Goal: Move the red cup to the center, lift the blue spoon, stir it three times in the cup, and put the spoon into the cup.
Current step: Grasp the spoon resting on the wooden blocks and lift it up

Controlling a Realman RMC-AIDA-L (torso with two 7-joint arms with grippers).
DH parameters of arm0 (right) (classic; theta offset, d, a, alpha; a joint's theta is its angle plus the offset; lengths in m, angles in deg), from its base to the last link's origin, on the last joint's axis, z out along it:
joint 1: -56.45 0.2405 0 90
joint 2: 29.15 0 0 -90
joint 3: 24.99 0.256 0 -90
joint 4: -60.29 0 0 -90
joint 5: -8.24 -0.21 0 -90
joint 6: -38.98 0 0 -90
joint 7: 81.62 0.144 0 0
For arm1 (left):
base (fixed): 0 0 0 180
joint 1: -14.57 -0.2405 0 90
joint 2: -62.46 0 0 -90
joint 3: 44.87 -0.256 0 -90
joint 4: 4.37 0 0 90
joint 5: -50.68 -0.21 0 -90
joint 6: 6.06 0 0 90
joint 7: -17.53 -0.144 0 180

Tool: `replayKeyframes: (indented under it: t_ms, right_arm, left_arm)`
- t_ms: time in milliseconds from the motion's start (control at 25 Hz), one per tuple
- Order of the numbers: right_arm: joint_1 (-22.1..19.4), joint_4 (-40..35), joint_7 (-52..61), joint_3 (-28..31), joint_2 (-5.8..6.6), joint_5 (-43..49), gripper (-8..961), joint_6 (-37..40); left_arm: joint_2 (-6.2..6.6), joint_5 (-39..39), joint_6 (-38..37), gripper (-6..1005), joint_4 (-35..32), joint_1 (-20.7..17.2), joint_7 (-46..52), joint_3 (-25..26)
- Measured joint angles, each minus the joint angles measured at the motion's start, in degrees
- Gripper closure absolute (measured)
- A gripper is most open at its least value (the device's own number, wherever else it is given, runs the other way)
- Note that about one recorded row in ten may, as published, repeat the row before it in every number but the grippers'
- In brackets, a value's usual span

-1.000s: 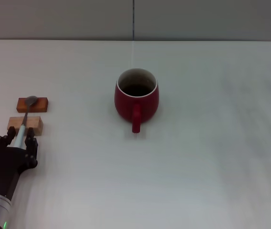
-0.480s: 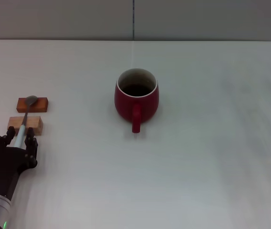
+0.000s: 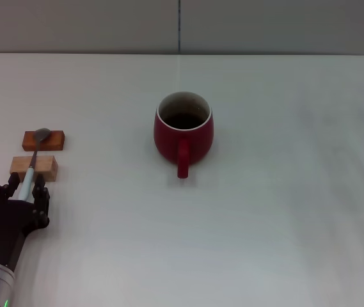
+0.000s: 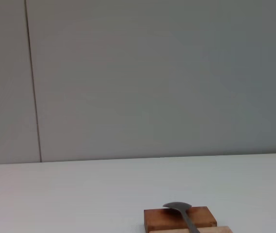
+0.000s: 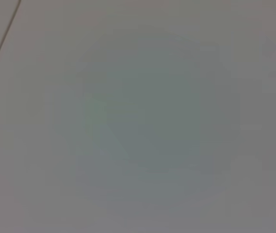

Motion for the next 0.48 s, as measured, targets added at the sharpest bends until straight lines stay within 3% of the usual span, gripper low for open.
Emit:
replayKeyframes:
  t_ms: [480]
  right_arm:
    - [-0.1, 0.1, 0.0, 0.0, 0.00, 0.0, 948, 0.4]
  left_arm:
    - [-0.09, 0.0, 0.0, 603, -0.1, 0.4, 0.0, 0.0]
